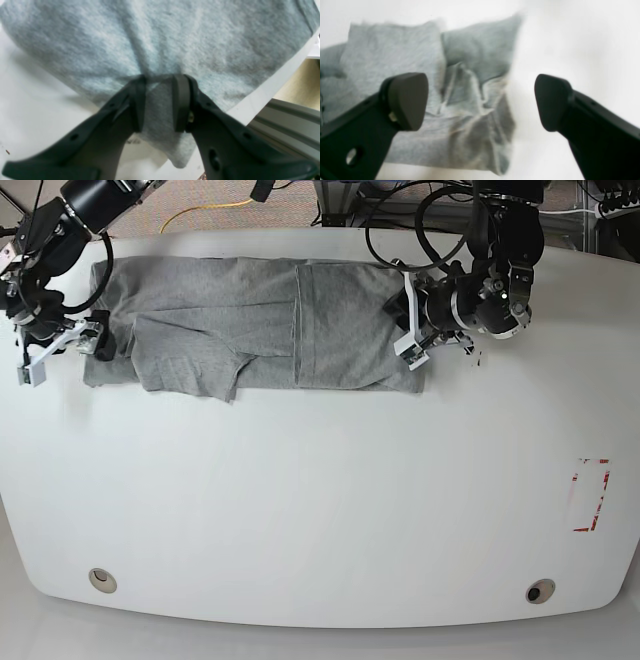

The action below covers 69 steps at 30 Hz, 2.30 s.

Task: Fold the T-shirt properly
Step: 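Grasp both ends of the shortened strip with both grippers, then fold the strip end held by the left gripper onto the right gripper's end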

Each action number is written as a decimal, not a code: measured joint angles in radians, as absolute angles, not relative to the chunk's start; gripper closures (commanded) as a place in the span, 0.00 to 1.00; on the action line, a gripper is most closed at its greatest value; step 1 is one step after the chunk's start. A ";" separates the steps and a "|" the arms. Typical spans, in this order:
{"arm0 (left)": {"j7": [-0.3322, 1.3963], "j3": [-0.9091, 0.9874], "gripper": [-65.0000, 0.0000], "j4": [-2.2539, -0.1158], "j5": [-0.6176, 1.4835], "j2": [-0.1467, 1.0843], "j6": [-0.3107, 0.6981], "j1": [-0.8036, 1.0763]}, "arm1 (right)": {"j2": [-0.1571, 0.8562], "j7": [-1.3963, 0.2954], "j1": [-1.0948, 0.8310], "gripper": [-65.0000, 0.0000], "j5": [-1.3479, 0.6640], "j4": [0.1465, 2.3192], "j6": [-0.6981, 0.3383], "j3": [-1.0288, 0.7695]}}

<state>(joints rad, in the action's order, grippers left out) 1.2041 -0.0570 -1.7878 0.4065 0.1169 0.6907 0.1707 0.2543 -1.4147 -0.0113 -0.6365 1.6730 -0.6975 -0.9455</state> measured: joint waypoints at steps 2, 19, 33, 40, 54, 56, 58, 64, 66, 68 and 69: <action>1.203 -0.057 0.76 -1.787 0.406 0.118 0.691 0.169 | 0.273 -1.413 -0.011 0.00 -0.637 1.674 -0.697 -0.968; 1.202 -0.057 0.76 -1.784 0.403 0.118 0.691 0.169 | 0.383 -1.376 -0.014 0.00 -0.752 1.279 -0.696 -1.026; 1.202 -0.057 0.76 -1.784 0.403 0.118 0.691 0.167 | 0.316 -1.328 -0.006 0.00 -0.789 1.274 -0.700 -0.969; 1.202 -0.057 0.76 -1.784 0.403 0.118 0.692 0.166 | 0.302 -1.316 -0.028 0.00 -0.801 1.308 -0.704 -0.909; 1.202 -0.055 0.76 -1.784 0.400 0.117 0.690 0.163 | 0.222 -1.371 -0.104 0.48 -0.791 1.466 -0.704 -0.903; 1.202 -0.057 0.76 -1.783 0.400 0.117 0.690 0.163 | 0.222 -1.375 -0.110 0.64 -0.784 1.467 -0.702 -0.879; 1.202 -0.057 0.76 -1.781 0.400 0.114 0.690 0.163 | 0.222 -1.380 -0.112 0.85 -0.782 1.468 -0.699 -0.850; 1.200 -0.055 0.76 -1.693 0.400 0.062 0.690 0.100 | 0.203 -1.409 -0.120 1.00 -0.759 1.554 -0.696 -0.817; 1.183 -0.055 0.76 -1.649 0.409 0.050 0.690 0.072 | 0.202 -1.411 -0.125 1.00 -0.759 1.617 -0.696 -0.812; 1.183 -0.056 0.76 -1.591 0.420 0.026 0.690 0.031 | 0.202 -1.411 -0.125 1.00 -0.764 1.675 -0.696 -0.808; 1.182 -0.055 0.76 -1.567 0.423 0.016 0.691 0.012 | 0.202 -1.409 -0.124 1.00 -0.769 1.700 -0.696 -0.807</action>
<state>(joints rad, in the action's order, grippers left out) 1.1816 -0.0551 -1.5665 0.4229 0.0158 0.6907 0.0116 0.2016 -1.4090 -0.1242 -0.7689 1.7004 -0.6964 -0.8070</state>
